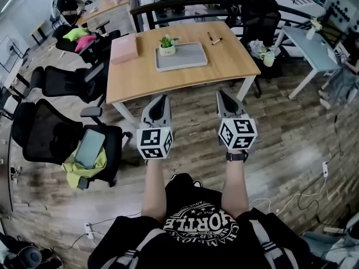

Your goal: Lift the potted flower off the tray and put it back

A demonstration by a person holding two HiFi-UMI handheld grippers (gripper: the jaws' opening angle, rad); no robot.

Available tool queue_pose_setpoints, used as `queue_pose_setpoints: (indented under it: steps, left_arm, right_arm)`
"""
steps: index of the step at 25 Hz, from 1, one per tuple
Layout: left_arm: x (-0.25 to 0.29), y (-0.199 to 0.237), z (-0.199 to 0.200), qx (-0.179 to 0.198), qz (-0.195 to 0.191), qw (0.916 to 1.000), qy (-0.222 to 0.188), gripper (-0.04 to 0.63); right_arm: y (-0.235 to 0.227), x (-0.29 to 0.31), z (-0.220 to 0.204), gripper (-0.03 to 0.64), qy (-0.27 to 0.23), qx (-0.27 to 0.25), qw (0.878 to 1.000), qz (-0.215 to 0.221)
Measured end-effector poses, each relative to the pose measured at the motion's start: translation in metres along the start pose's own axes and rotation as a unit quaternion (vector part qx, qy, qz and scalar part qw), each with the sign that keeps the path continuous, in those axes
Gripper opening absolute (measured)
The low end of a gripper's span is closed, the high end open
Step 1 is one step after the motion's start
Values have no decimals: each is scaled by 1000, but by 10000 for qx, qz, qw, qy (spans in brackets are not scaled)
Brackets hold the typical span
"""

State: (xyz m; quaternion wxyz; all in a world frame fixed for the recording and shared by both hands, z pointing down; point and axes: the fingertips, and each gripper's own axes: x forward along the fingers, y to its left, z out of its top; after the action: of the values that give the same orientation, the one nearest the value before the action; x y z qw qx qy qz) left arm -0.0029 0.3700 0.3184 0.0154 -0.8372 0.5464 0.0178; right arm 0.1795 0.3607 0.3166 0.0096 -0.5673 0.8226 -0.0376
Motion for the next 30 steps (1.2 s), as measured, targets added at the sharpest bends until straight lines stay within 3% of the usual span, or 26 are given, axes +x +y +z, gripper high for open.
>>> queue_pose_setpoints:
  steps: [20,30]
  left_arm:
    - [3,-2,-27,-52,210,9996,168,18]
    - [33,39,-42,-188,353,9990,201,18]
  right_arm:
    - [4,16,-23,18,220,219,9988,384]
    - [12,71,-37,18,400,257,9976,504]
